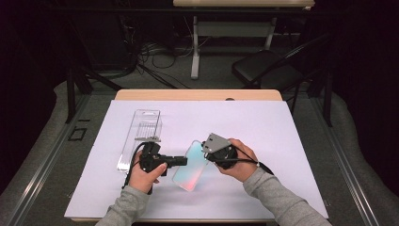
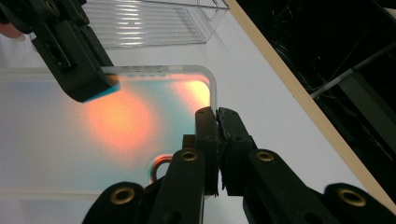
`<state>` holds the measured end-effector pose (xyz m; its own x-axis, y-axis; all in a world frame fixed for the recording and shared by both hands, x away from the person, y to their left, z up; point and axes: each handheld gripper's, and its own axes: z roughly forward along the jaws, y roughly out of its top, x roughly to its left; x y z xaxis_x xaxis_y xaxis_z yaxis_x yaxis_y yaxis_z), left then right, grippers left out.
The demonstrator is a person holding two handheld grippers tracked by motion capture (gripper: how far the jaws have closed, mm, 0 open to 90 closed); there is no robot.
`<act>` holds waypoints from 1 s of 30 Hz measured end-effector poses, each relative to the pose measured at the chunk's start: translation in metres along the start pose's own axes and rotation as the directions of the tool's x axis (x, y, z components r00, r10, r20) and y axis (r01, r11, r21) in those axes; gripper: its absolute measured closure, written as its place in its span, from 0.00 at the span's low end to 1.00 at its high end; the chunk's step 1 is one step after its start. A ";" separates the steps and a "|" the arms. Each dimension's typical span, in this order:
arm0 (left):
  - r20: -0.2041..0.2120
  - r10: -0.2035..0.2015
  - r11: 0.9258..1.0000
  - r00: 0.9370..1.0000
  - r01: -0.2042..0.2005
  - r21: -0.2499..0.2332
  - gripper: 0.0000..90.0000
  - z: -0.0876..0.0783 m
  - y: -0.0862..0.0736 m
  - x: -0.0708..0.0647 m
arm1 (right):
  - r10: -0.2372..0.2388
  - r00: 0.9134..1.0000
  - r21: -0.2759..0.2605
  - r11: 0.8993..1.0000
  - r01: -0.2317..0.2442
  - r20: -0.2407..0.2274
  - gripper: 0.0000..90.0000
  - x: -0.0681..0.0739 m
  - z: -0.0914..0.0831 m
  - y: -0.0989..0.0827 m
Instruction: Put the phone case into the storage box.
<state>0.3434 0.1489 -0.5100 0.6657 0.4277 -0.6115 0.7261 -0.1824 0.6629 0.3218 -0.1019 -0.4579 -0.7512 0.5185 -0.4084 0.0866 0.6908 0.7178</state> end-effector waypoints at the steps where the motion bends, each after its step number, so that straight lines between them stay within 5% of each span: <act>1: 0.001 -0.001 1.000 1.000 0.001 -0.001 0.92 0.000 0.000 0.000 | 0.000 1.000 0.000 1.000 0.000 0.000 0.97 0.000 0.000 0.000; 30: 0.017 -0.019 1.000 1.000 0.019 -0.010 0.92 -0.001 0.000 0.001 | 0.013 1.000 -0.010 1.000 -0.013 -0.007 0.97 -0.001 0.000 0.001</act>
<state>0.3433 0.1504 -0.5103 0.6544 0.4162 -0.6312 0.7372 -0.1655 0.6551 0.3225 -0.1018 -0.4572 -0.7544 0.5239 -0.3955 0.0897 0.6791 0.7286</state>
